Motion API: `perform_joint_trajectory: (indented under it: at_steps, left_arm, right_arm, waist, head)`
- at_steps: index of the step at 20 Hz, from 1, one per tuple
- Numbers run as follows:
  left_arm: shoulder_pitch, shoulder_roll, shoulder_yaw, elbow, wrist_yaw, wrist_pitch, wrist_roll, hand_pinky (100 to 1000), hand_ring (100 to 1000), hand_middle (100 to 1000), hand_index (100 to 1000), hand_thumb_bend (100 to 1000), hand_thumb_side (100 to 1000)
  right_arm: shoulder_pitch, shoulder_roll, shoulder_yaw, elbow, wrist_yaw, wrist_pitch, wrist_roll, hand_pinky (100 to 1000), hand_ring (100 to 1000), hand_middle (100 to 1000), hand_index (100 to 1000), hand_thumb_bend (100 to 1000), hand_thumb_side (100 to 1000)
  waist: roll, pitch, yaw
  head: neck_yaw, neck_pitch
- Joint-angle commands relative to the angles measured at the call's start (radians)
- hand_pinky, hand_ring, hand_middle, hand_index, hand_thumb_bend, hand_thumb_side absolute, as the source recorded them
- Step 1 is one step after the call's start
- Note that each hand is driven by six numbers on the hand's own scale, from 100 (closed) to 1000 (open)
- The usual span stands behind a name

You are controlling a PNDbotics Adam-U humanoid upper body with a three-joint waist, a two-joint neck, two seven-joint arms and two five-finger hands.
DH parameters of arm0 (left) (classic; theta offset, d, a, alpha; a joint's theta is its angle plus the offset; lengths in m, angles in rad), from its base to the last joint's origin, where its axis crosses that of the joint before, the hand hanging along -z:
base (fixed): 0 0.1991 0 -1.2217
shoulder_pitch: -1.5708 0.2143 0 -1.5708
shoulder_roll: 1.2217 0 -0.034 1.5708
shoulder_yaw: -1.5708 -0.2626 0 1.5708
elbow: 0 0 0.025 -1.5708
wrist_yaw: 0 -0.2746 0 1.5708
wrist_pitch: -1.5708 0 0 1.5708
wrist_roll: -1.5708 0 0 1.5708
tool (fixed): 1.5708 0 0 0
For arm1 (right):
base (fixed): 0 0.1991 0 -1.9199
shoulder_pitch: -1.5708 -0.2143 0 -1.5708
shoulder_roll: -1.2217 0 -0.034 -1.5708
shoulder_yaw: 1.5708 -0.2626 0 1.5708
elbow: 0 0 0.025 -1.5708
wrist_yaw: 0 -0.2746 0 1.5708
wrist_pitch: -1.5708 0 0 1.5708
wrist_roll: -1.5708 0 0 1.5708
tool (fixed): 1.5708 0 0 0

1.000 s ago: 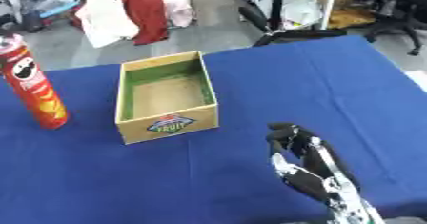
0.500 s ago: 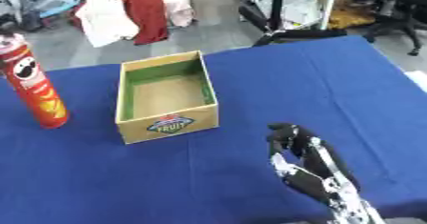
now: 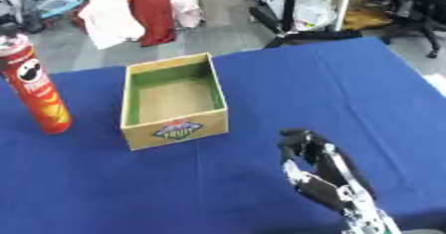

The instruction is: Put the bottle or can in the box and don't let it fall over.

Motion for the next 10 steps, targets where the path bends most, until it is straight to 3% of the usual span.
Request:
perform_joint_trajectory:
  at_steps: [1, 8, 10]
  left_arm:
    - [-0.022, 0.022, 0.004, -0.017, 0.019, -0.001, -0.009, 543, 558, 606, 820, 100, 256]
    - [-0.027, 0.03, 0.001, -0.031, 0.031, -0.003, -0.021, 550, 569, 617, 833, 100, 258]
    - [-0.025, 0.032, -0.003, -0.031, 0.016, -0.003, -0.035, 585, 615, 687, 874, 100, 265]
  right_arm:
    - [-0.013, 0.0, -0.007, -0.011, 0.0, -0.001, 0.003, 759, 736, 770, 641, 100, 147]
    - [-0.013, -0.001, -0.008, -0.01, 0.002, -0.001, 0.002, 759, 736, 770, 641, 100, 147]
    - [-0.014, -0.001, -0.008, -0.01, 0.002, -0.001, 0.002, 759, 736, 770, 641, 100, 147]
  waist:
    - [-0.001, -0.008, -0.001]
    - [0.0, -0.008, 0.001]
    - [0.0, -0.008, 0.0]
  head:
    - [0.0, -0.007]
    - [0.0, -0.008]
    - [-0.001, -0.008]
